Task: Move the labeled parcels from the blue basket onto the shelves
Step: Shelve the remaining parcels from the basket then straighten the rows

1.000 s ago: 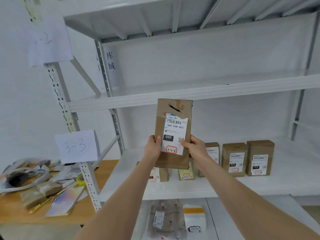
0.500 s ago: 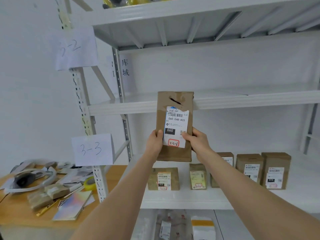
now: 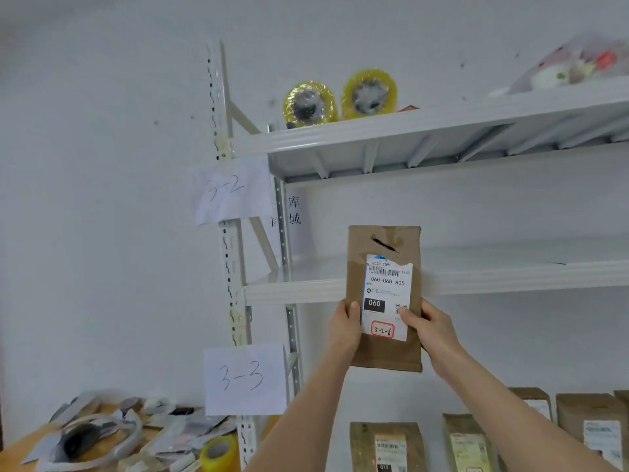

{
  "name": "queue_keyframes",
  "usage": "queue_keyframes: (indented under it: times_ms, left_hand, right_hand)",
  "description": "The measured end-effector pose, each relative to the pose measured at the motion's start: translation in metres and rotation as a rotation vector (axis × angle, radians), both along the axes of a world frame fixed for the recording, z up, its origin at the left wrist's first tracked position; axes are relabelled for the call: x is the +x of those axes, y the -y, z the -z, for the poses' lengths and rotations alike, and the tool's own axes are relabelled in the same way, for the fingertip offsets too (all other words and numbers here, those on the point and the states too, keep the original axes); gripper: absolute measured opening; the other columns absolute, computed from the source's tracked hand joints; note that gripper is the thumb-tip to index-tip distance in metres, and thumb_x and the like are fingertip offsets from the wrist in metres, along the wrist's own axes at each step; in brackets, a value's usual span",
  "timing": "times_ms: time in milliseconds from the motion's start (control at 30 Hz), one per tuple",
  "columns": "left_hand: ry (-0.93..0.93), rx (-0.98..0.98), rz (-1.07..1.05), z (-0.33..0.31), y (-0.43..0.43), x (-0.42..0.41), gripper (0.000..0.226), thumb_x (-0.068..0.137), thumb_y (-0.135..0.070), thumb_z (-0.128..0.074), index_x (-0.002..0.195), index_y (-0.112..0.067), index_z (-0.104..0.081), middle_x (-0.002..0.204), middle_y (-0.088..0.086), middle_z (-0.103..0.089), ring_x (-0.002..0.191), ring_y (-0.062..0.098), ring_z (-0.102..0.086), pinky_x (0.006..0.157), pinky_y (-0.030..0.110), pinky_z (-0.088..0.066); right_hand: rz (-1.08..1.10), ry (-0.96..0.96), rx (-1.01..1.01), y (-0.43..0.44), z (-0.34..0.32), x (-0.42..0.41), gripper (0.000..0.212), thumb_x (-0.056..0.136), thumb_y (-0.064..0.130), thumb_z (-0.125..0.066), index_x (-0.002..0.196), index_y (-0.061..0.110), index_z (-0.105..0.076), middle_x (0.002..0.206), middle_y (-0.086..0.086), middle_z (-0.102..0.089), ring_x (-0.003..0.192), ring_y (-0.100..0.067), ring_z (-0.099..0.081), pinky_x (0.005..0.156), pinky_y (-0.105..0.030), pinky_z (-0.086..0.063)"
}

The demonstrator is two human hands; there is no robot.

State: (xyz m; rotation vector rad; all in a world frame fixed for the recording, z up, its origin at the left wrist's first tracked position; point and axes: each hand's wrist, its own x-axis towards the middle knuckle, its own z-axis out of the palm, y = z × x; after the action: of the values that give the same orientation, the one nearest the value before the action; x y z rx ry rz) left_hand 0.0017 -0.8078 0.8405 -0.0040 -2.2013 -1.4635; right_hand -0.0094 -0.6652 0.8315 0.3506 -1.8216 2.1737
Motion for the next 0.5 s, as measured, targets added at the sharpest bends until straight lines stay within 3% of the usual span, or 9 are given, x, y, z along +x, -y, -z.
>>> queue_keyframes:
  times_ms: [133, 300, 433, 500]
  left_hand:
    - [-0.033, -0.007, 0.013, -0.015, 0.012, 0.003, 0.032, 0.103, -0.029, -0.029, 0.118, -0.01, -0.051, 0.111, 0.005, -0.062, 0.092, 0.013, -0.053, 0.079, 0.025, -0.039]
    - [-0.091, -0.032, 0.007, -0.032, 0.022, -0.004, 0.025, 0.102, -0.028, -0.031, 0.098, -0.011, -0.049, 0.106, 0.006, -0.062, 0.093, 0.018, -0.055, 0.077, 0.027, -0.038]
    - [-0.157, -0.075, -0.005, -0.05, 0.022, -0.014, 0.031, 0.101, -0.026, -0.034, 0.109, -0.005, -0.056, 0.111, 0.011, -0.063, 0.101, 0.026, -0.055, 0.082, 0.033, -0.039]
    - [-0.19, -0.07, 0.015, -0.059, 0.018, -0.02, 0.03, 0.101, -0.025, -0.036, 0.106, -0.005, -0.058, 0.111, 0.015, -0.065, 0.101, 0.029, -0.056, 0.082, 0.034, -0.041]
  right_hand:
    - [0.001, -0.019, 0.005, 0.014, -0.014, -0.003, 0.023, 0.094, 0.012, -0.058, 0.113, 0.025, -0.061, 0.104, 0.0, -0.067, 0.092, -0.018, -0.065, 0.07, -0.028, -0.052]
    - [0.009, -0.065, -0.001, 0.022, -0.033, -0.005, 0.022, 0.094, 0.01, -0.058, 0.108, 0.026, -0.061, 0.097, 0.006, -0.067, 0.088, -0.012, -0.065, 0.068, -0.025, -0.051]
    - [0.023, -0.12, -0.007, 0.017, -0.052, -0.007, 0.023, 0.093, 0.007, -0.057, 0.106, 0.024, -0.063, 0.094, 0.009, -0.068, 0.084, -0.008, -0.066, 0.065, -0.021, -0.051]
    - [0.042, -0.148, -0.001, 0.012, -0.061, -0.008, 0.022, 0.093, 0.007, -0.057, 0.106, 0.022, -0.064, 0.095, 0.008, -0.068, 0.085, -0.008, -0.066, 0.066, -0.02, -0.052]
